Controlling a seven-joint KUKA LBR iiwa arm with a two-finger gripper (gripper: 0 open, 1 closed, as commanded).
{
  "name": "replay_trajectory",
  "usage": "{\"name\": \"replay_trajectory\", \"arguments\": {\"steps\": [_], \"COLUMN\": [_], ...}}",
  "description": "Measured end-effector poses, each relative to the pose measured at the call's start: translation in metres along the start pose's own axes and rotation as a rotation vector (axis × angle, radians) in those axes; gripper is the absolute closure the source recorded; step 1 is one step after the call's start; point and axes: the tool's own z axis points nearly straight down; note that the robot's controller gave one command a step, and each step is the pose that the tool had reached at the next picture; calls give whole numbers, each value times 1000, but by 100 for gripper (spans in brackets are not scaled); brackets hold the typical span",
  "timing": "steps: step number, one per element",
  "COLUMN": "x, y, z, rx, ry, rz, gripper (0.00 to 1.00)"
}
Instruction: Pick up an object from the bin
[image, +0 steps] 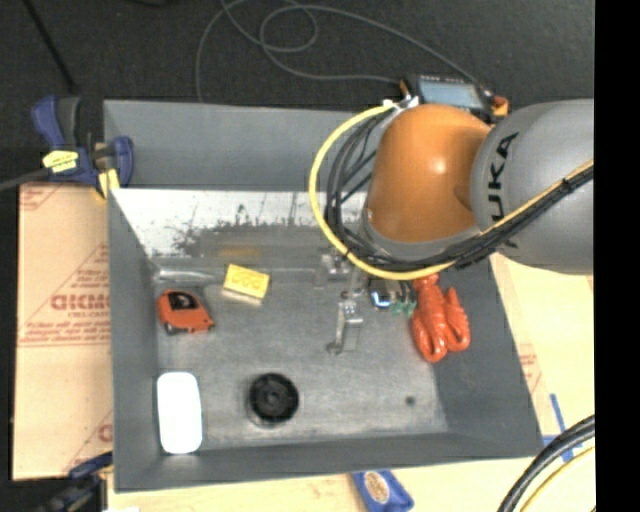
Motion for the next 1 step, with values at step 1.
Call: {"name": "replay_trajectory", "arguments": {"steps": [1], "x": [-1], "y": [0], "z": [-5], "rx": [-1], "ry": [-8], "rz": [1], "gripper": [0]}}
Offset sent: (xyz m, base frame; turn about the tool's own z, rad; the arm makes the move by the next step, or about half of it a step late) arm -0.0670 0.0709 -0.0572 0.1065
